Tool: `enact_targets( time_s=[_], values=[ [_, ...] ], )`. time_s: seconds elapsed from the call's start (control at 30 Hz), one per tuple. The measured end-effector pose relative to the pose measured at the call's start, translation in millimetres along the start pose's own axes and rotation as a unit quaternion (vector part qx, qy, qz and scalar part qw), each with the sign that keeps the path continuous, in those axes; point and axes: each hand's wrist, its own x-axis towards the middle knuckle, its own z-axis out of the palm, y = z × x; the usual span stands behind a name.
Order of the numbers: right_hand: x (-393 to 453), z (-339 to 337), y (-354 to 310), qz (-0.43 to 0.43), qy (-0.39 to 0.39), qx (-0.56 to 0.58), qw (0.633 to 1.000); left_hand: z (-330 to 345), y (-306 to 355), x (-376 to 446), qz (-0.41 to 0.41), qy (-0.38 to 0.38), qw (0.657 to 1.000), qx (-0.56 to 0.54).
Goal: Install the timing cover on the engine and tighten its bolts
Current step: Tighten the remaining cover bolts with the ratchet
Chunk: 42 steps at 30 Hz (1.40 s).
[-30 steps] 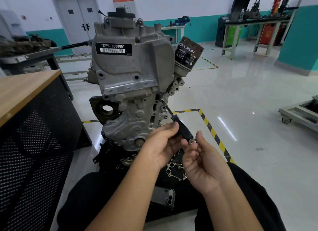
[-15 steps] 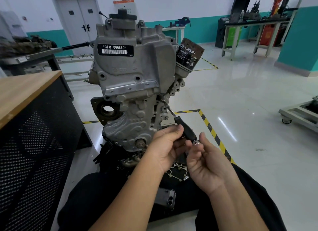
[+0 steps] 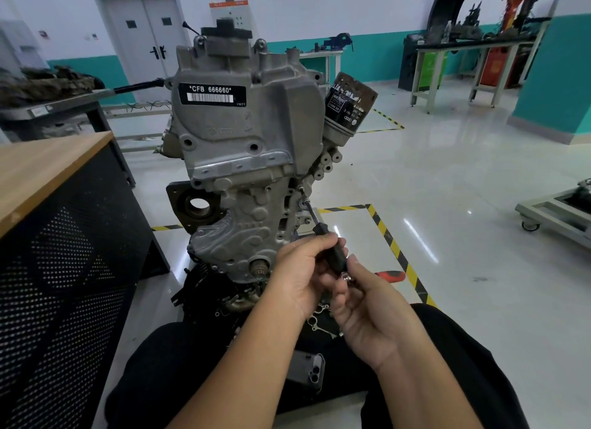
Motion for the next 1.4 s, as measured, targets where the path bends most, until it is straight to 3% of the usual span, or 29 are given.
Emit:
enact_targets(
  time_s=[0.13,0.23,0.3,0.37,0.4,0.43,0.47,0.53,0.6,0.63,0.67,0.7,0.73,0.77,0.8,0.83,0.9,0.97,1.03,1.17,1.23,1.3,1.4],
  values=[
    [-4.9,4.7,-1.1,0.030,-0.042,0.071,0.996,0.0,3.5,-4.0,-0.018,-0.066,0.997,-0.030],
    [-5.2,4.6,-5.7,0.022,-0.041,0.099,0.994,0.1,3.7,-2.9,-0.009,-0.069,0.996,-0.052],
    [-1.2,-1.0,-2.8,-0.078,0.012,-0.096,0.992,0.9,1.6,-2.0,0.006,-0.055,0.998,-0.021],
    [4.9,-5.4,4.9,-0.201,0.082,-0.320,0.922,1.5,0.6,-2.6,0.007,-0.046,0.999,-0.006],
    [7.9,-6.2,8.5,-0.241,0.103,-0.380,0.887,1.2,1.0,-3.3,0.003,-0.045,0.999,-0.008],
    [9.1,-6.4,11.2,-0.262,0.106,-0.390,0.876,0.5,1.4,-3.6,-0.001,-0.045,0.999,-0.010],
    [9.2,-5.8,11.5,-0.242,0.095,-0.342,0.903,0.0,2.1,-4.1,-0.005,-0.047,0.999,-0.014],
    [3.4,-0.3,6.2,-0.100,0.017,-0.115,0.988,-0.1,3.6,-6.1,-0.011,-0.056,0.998,-0.025],
    [-0.6,1.4,0.2,0.015,-0.026,0.067,0.997,0.3,5.1,-7.3,-0.022,-0.067,0.997,-0.033],
    [1.0,-0.2,0.1,0.008,-0.020,0.057,0.998,0.0,4.7,-6.8,-0.019,-0.065,0.997,-0.024],
    [3.6,-3.0,2.2,-0.046,-0.007,-0.039,0.998,-0.3,3.5,-5.0,-0.010,-0.056,0.998,-0.008],
    [6.1,-6.1,5.8,-0.131,0.031,-0.197,0.971,-0.1,2.1,-2.9,-0.001,-0.047,0.999,0.006],
    [7.2,-9.4,8.8,-0.225,0.075,-0.348,0.907,0.5,0.8,-1.6,0.003,-0.039,0.999,0.011],
    [10.1,-10.9,12.4,-0.299,0.106,-0.430,0.845,0.8,-0.1,-0.5,0.003,-0.032,0.999,0.011],
    [13.1,-12.5,16.4,-0.336,0.127,-0.452,0.816,0.8,-0.5,0.0,0.002,-0.026,1.000,0.009],
    [12.3,-11.5,18.7,-0.328,0.120,-0.412,0.842,0.3,-0.3,0.7,0.002,-0.022,1.000,0.007],
    [8.6,-5.2,16.3,-0.212,0.050,-0.189,0.958,-0.7,1.9,-0.3,0.008,-0.014,1.000,0.002],
    [6.2,-2.3,12.1,-0.124,0.030,-0.053,0.990,-1.9,2.9,-0.9,0.010,-0.019,1.000,-0.008],
    [6.8,-1.9,12.0,-0.153,0.052,-0.108,0.981,-1.5,4.3,-2.6,0.006,-0.024,1.000,-0.014],
    [9.5,-8.5,15.8,-0.352,0.115,-0.344,0.863,4.3,5.7,-2.4,0.007,-0.018,1.000,-0.020],
    [9.6,-8.7,20.5,-0.403,0.147,-0.363,0.827,8.6,6.4,-1.4,0.017,-0.012,0.999,-0.026],
    [9.8,-8.3,24.9,-0.421,0.170,-0.326,0.829,11.8,6.8,-0.5,0.019,-0.014,0.999,-0.036],
    [12.5,-6.9,26.0,-0.381,0.156,-0.202,0.889,13.0,6.2,0.0,0.018,-0.024,0.999,-0.044]
  ],
)
